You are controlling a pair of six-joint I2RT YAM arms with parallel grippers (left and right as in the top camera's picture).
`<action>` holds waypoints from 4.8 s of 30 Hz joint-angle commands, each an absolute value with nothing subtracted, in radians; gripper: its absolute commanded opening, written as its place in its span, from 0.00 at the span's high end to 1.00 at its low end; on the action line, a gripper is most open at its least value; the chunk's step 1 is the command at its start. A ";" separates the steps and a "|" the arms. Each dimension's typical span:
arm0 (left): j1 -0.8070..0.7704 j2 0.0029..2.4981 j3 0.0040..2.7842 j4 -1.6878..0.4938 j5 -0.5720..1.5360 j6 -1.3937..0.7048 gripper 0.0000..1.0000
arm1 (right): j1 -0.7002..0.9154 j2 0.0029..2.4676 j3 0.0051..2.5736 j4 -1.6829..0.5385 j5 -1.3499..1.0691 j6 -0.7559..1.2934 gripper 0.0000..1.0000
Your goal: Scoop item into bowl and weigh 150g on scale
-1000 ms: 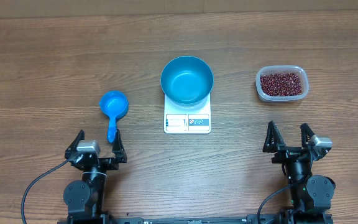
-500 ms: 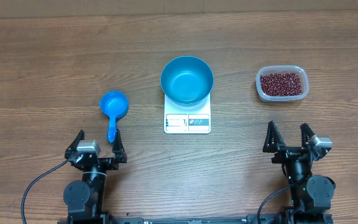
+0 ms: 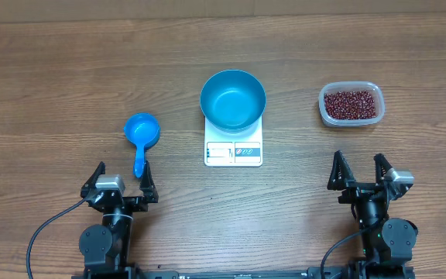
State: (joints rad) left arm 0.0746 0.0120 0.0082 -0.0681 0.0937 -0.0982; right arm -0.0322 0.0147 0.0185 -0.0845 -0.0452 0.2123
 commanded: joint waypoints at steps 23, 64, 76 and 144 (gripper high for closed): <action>0.080 0.007 0.113 -0.238 0.130 0.031 0.00 | -0.036 0.003 0.008 -0.082 -0.047 0.208 0.00; 0.080 1.675 1.402 -1.043 0.066 0.251 0.01 | -0.036 0.003 0.008 -0.082 -0.047 0.208 0.00; 0.080 1.743 1.402 -1.016 0.060 0.251 0.00 | -0.036 0.003 0.008 -0.082 -0.046 0.208 0.00; 0.124 1.746 1.299 -0.855 0.078 0.123 0.01 | -0.036 0.003 0.008 -0.082 -0.047 0.208 0.00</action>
